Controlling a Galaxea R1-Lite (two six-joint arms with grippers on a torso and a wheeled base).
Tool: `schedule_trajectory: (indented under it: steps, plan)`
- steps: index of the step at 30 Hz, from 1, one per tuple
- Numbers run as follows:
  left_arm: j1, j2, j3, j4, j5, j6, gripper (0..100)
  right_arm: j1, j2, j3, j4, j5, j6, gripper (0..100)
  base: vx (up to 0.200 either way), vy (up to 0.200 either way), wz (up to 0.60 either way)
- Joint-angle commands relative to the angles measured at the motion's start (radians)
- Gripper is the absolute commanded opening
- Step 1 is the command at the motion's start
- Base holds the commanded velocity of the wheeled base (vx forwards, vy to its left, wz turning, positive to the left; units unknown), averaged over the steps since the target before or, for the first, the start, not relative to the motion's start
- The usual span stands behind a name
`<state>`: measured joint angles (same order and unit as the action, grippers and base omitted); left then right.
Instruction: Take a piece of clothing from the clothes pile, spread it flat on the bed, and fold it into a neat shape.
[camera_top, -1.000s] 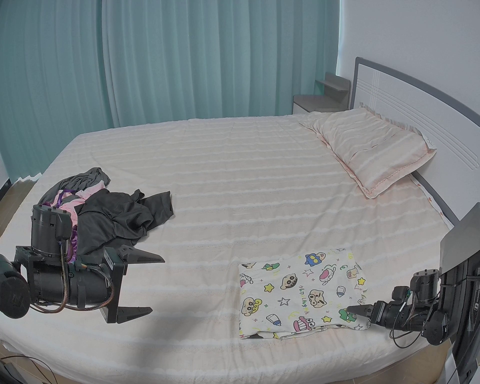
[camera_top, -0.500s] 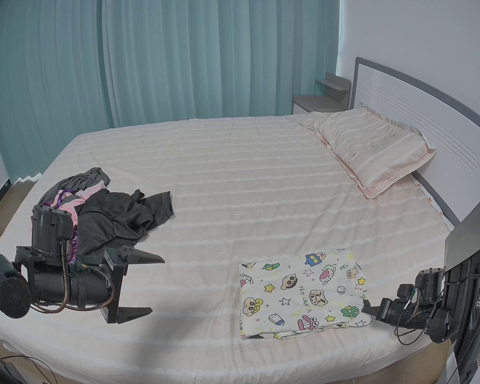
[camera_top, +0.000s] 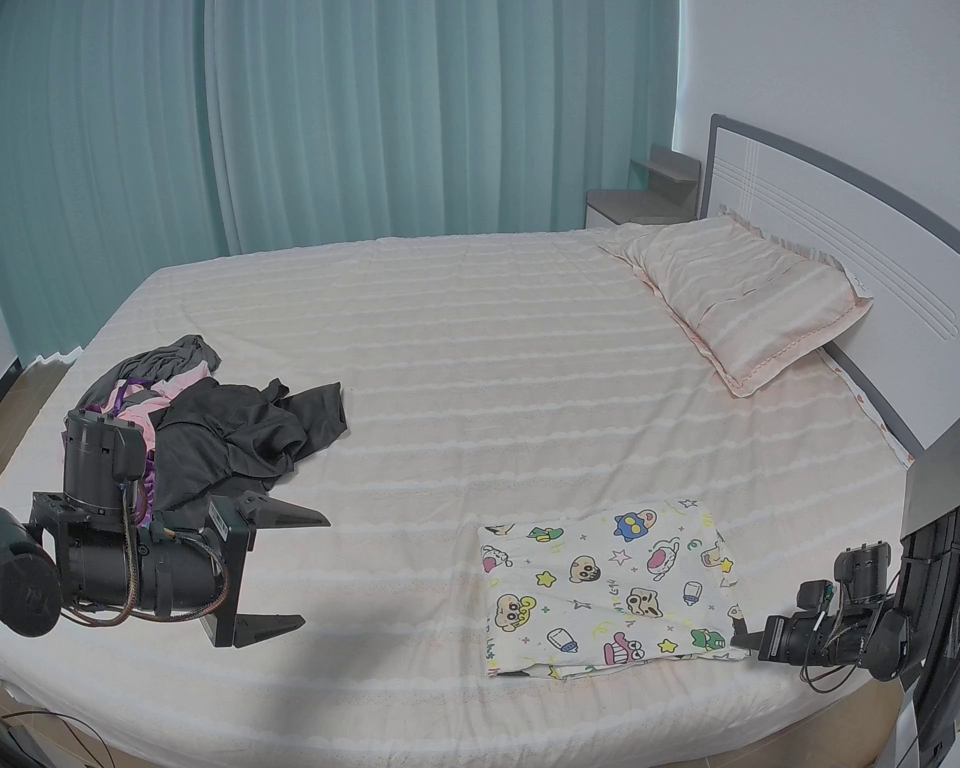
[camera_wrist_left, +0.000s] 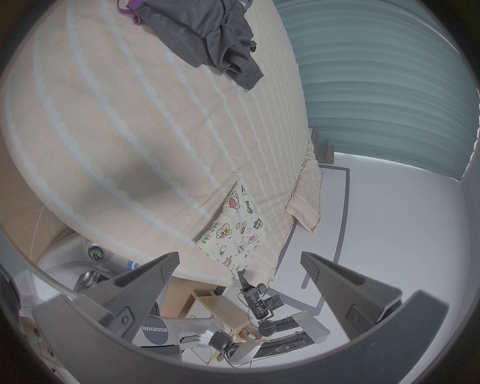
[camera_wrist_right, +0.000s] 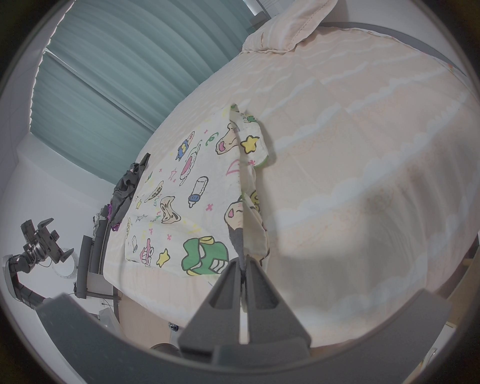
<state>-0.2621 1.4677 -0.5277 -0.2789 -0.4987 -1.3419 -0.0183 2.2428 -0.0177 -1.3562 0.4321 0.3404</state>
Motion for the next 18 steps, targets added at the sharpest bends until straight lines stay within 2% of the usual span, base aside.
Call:
schedule_trajectory:
  steps: [1, 2, 3, 8, 12, 13, 18]
  plan:
    - [0.0, 0.0, 0.0, 0.0, 0.0, 0.0, 100, -0.011, -0.008, 0.018, 0.0, -0.001, -0.011, 0, 0.0, 0.0, 0.0]
    - [0.0, 0.0, 0.0, 0.0, 0.0, 0.0, 100, -0.012, -0.006, 0.018, 0.002, -0.001, -0.017, 0, 0.0, 0.0, 0.0]
    - [0.0, 0.0, 0.0, 0.0, 0.0, 0.0, 100, -0.012, -0.006, 0.018, 0.002, -0.001, -0.024, 100, 0.0, 0.0, 0.0]
    - [0.0, 0.0, 0.0, 0.0, 0.0, 0.0, 100, -0.019, -0.018, 0.018, -0.02, -0.001, -0.029, 100, 0.0, 0.0, 0.0]
    - [0.0, -0.003, -0.002, 0.0, 0.0, 0.0, 100, -0.06, -0.072, 0.012, -0.093, 0.019, -0.011, 100, 0.0, 0.0, 0.0]
    - [0.0, -0.003, -0.002, 0.0, 0.0, 0.0, 100, -0.06, -0.066, -0.03, -0.147, 0.036, 0.022, 100, 0.0, 0.0, 0.0]
    - [0.0, -0.003, 0.0, 0.0, 0.0, 0.0, 100, -0.002, -0.014, -0.186, -0.152, 0.022, 0.103, 100, 0.0, 0.0, 0.0]
